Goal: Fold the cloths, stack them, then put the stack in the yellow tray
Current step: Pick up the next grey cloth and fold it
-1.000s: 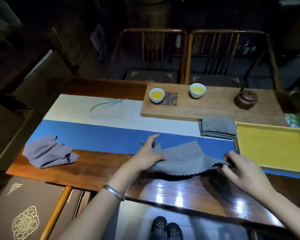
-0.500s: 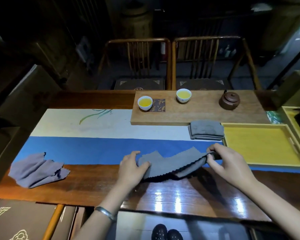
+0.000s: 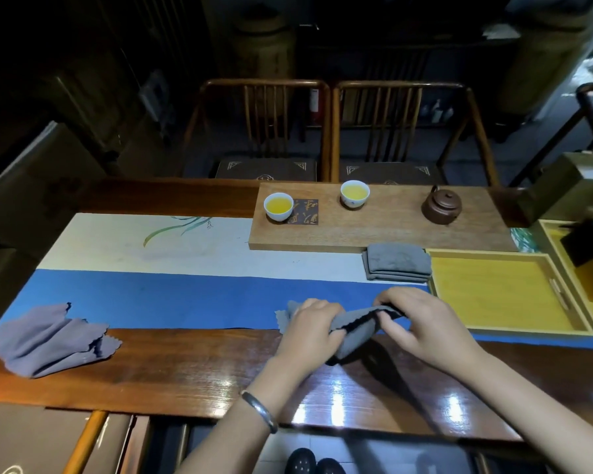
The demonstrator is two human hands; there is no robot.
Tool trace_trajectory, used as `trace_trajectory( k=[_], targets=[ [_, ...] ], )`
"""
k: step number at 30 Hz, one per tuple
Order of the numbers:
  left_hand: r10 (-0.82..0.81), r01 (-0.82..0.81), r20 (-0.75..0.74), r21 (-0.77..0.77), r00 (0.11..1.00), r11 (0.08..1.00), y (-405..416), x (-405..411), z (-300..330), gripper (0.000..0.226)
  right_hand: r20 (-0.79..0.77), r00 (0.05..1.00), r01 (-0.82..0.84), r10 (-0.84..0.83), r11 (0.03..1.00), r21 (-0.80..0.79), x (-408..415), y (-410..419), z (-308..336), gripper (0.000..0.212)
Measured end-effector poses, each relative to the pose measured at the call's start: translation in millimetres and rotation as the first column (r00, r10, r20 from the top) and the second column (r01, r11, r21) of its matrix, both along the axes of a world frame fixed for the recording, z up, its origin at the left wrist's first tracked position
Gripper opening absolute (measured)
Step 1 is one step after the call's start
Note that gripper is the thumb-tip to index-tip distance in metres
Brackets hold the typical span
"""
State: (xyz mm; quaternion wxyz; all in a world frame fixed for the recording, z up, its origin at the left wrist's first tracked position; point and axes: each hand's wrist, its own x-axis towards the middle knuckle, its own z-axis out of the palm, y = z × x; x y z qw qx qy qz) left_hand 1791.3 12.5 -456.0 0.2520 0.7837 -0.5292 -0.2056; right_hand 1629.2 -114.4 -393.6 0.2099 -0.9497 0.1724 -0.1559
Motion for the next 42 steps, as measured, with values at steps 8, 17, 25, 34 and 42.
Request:
trace_trajectory(
  k=[8, 17, 25, 34, 42],
  targets=[
    [0.058, -0.052, -0.110, 0.056, 0.992, 0.997, 55, 58, -19, 0.014, 0.049, 0.981, 0.183, -0.185, 0.982, 0.054, -40, -28, 6, 0.013],
    [0.245, -0.349, -0.500, -0.125, 0.831, 0.929, 46, 87, 16, 0.026, 0.145, 0.949, 0.274, -0.280, 0.960, 0.058, -41, -53, 11, 0.008],
    [0.251, -0.510, -0.645, -0.250, 0.722, 0.823, 8, 105, 73, 0.024, 0.262, 0.919, 0.296, -0.294, 0.955, 0.031, -12, -75, 55, 0.007],
    [0.266, -0.545, -0.721, -0.180, 0.640, 0.819, 29, 107, 64, 0.024, 0.211, 0.937, 0.249, -0.278, 0.956, 0.155, -22, -56, 52, 0.008],
    [0.413, -0.562, -0.752, 0.068, 0.514, 0.824, 92, 76, -31, 0.025, -0.175, 0.974, 0.207, -0.140, 0.865, 0.457, -69, 0, -32, 0.013]
  ],
)
